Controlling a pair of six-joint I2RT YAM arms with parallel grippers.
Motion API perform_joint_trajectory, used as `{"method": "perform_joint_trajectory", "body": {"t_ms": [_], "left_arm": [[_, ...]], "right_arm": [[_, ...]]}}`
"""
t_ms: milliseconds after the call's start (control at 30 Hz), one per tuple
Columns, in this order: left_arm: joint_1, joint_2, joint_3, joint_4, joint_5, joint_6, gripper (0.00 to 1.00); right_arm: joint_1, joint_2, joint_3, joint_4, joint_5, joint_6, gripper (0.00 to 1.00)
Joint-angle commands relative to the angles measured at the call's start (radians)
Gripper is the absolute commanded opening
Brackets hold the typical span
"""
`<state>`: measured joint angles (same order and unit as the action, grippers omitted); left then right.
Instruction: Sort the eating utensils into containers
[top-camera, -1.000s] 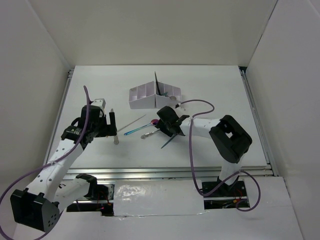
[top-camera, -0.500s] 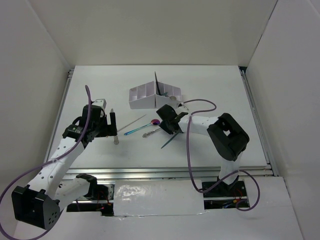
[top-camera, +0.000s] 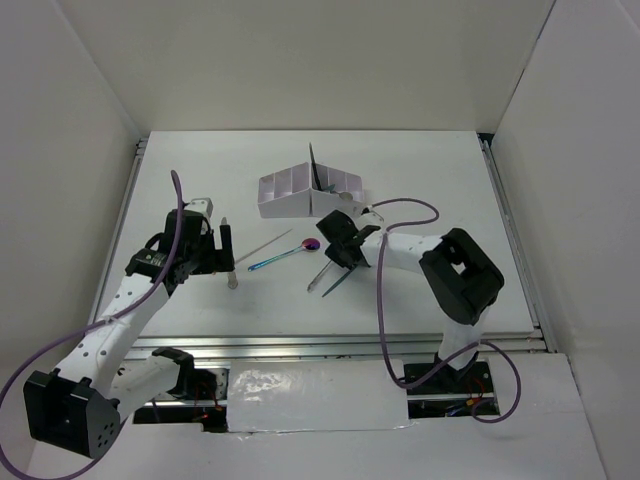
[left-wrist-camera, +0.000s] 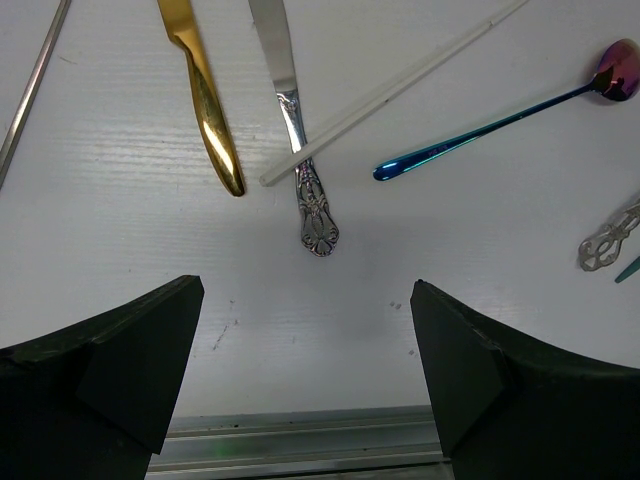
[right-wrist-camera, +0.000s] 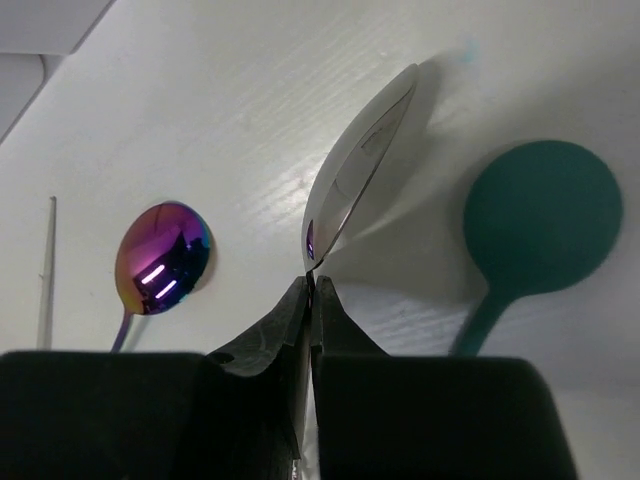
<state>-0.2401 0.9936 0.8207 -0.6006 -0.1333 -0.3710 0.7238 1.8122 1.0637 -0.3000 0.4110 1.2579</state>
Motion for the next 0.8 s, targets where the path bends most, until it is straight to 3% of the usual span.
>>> {"method": "perform_joint_trajectory", "body": {"t_ms": [0, 267, 533, 667, 767], "left_arm": [[-0.004, 0.005, 0.011, 0.009, 0.001, -0.003, 0.99], [-0.004, 0.007, 0.011, 0.012, 0.009, -0.008, 0.99], [-0.004, 0.013, 0.015, 0.01, 0.012, -0.011, 0.99], [-0.004, 0.002, 0.014, 0.01, 0.0, -0.022, 0.99], [-0.004, -0.001, 0.011, 0.013, 0.001, -0.031, 0.99]], "right_arm": [[-0.007, -0.077, -0.041, -0.056, 0.063, -0.026, 0.03], [-0.004, -0.257, -0.13, -0.021, 0.066, -0.072, 0.0], [-0.014, -0.442, -0.067, -0.071, 0.161, -0.247, 0.0], [-0.011, -0.499, 0.005, -0.018, 0.271, -0.473, 0.0], [-0.012, -0.493, 0.068, 0.135, 0.328, -0.697, 0.0]]}}
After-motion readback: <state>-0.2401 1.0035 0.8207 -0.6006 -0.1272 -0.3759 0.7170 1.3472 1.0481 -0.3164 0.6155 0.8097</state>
